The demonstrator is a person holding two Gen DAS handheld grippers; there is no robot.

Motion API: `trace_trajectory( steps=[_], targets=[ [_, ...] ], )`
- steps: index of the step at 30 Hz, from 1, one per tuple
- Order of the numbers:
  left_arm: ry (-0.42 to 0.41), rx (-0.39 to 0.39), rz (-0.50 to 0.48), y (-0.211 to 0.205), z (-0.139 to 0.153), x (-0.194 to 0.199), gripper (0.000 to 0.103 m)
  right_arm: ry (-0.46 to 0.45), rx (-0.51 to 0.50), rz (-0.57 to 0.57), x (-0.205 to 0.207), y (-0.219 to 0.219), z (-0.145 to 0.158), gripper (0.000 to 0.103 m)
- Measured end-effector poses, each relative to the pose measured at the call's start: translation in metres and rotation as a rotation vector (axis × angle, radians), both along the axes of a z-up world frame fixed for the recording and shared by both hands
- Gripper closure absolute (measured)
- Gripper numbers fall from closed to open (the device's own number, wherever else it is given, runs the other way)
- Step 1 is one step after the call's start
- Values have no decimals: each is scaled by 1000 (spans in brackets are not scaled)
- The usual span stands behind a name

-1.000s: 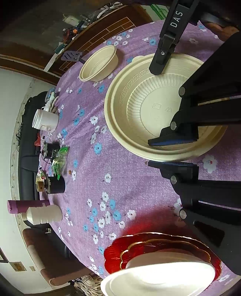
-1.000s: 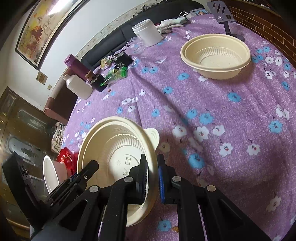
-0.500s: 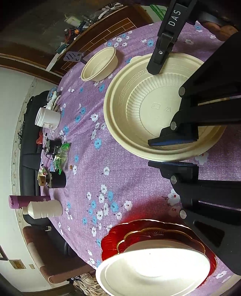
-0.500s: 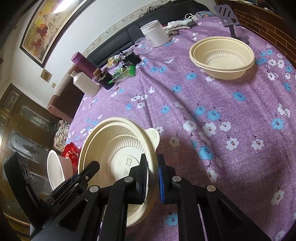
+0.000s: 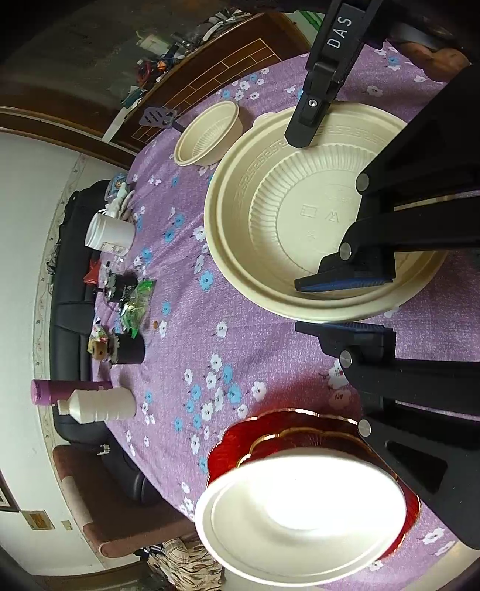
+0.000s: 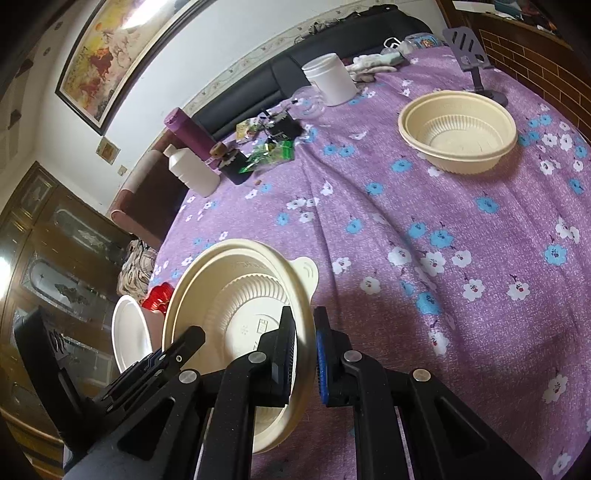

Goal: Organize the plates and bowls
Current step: 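Lower the beige bowl onto the white bowls on the red plates with both grippers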

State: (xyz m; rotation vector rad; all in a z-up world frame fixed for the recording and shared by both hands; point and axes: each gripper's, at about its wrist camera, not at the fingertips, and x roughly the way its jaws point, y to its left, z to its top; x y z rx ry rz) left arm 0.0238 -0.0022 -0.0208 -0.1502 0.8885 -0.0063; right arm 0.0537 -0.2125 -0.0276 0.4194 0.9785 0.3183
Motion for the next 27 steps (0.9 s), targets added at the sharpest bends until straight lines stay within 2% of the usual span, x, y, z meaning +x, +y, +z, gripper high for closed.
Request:
trace_trajectory(
  steps=[14, 22, 27],
  targets=[
    [-84, -2, 70, 33, 33, -24, 91, -74, 19, 79, -6, 35, 31, 93],
    [-151, -2, 162, 75, 59, -42, 91, -136, 24, 186, -9, 84, 59, 93],
    [-163, 4, 228, 105, 62, -49, 91, -139, 28, 263, -8, 123, 62, 93]
  ],
)
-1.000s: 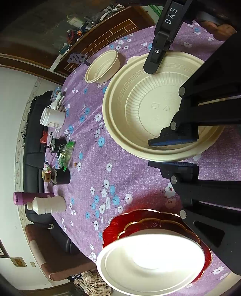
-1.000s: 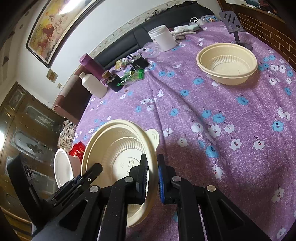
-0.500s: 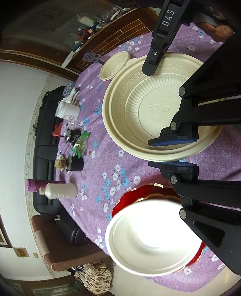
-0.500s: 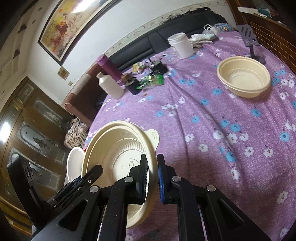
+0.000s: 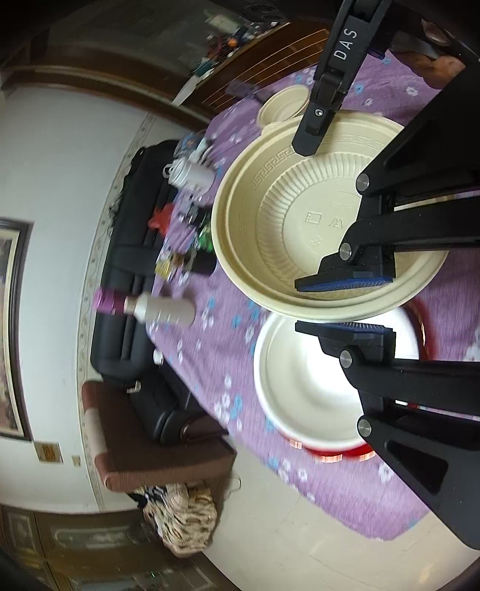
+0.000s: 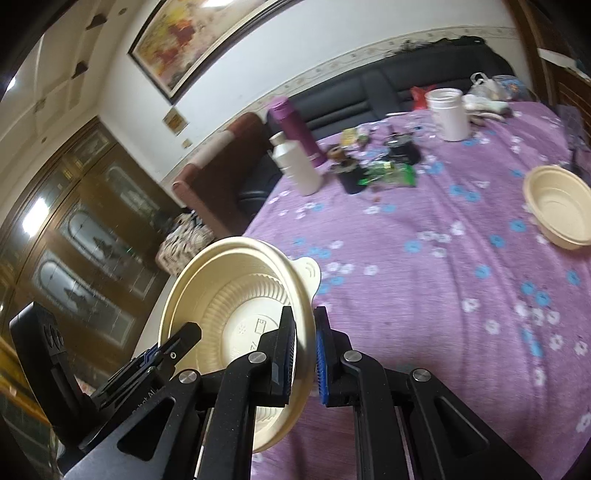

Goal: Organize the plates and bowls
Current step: 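Lower the beige bowl onto the white bowls on the red plates with both grippers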

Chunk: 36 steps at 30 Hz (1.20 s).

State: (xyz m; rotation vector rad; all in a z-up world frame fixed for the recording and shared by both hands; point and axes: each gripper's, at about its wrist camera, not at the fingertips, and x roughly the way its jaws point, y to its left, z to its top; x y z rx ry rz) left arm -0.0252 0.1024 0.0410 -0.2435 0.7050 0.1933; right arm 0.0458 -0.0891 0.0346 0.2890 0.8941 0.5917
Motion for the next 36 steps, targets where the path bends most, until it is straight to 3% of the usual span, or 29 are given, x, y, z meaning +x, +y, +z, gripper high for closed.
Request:
trace_trajectory(
  steps=[14, 22, 36],
  targets=[
    [58, -11, 131, 65, -26, -12, 91, 51, -28, 125, 6, 80, -23, 93],
    [108, -11, 145, 76, -48, -6, 90, 79, -49, 141, 12, 95, -42, 93],
    [123, 34, 153, 75, -58, -2, 90, 69, -81, 131, 18, 103, -57, 93]
  ],
)
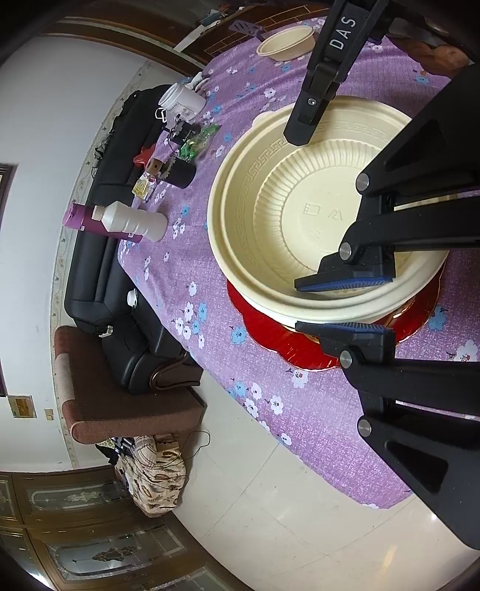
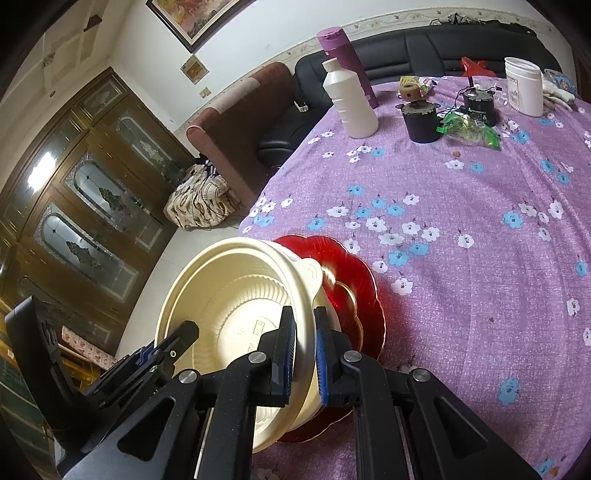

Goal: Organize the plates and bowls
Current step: 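Lower the beige bowl onto the white bowls on the red plates with both grippers, then open both grippers and release the beige bowl on the stack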

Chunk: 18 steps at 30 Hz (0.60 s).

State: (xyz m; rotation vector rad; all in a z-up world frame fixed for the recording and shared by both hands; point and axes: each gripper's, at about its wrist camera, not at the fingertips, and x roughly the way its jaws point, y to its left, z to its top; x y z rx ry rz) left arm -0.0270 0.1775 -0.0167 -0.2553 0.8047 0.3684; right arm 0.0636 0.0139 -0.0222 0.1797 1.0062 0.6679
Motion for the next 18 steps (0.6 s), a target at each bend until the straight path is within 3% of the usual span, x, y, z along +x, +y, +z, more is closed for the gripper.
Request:
trace_trajectory(
  steps=[18],
  targets=[
    [-9, 52, -1, -4, 1, 2, 89, -33, -9, -7, -1, 2, 0, 93]
  ],
)
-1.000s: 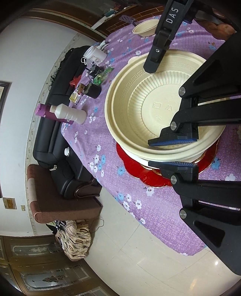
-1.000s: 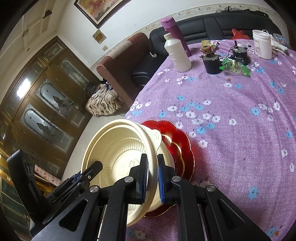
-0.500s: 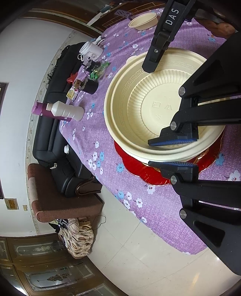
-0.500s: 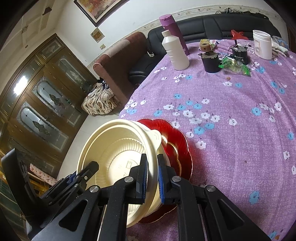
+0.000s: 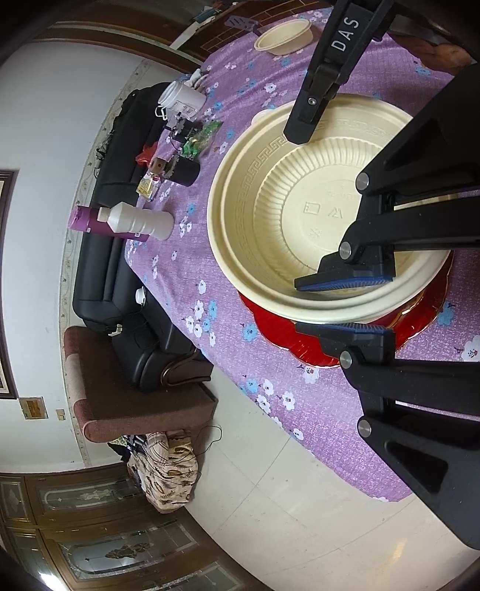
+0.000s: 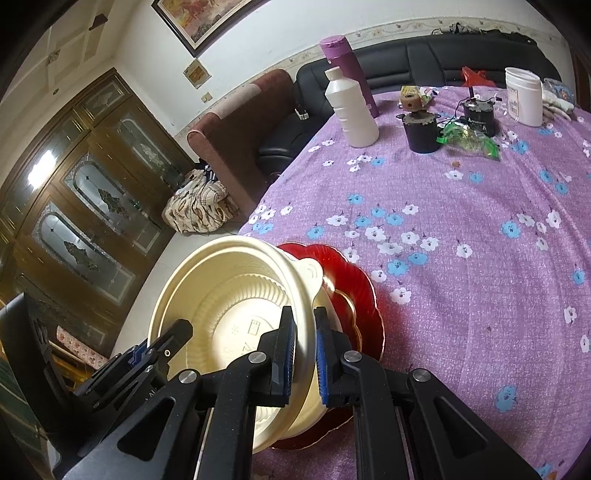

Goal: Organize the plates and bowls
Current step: 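Open both grippers and release the beige bowl on the stack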

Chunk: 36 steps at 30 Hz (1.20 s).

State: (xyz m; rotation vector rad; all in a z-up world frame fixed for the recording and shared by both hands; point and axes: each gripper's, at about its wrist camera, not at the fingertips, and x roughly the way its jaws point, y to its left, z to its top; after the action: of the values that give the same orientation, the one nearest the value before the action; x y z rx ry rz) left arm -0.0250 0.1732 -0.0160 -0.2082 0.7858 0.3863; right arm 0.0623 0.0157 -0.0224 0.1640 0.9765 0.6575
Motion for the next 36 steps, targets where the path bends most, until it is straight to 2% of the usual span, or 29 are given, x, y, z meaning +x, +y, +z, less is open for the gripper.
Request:
trace_trajectory(
  steps=[10, 36],
  targets=[
    [12, 22, 4, -1, -4, 0, 88, 1, -13, 9, 0, 4, -5, 93],
    [11, 19, 3, -3, -6, -5, 88, 6, -23, 7, -3, 3, -6, 89]
  ],
)
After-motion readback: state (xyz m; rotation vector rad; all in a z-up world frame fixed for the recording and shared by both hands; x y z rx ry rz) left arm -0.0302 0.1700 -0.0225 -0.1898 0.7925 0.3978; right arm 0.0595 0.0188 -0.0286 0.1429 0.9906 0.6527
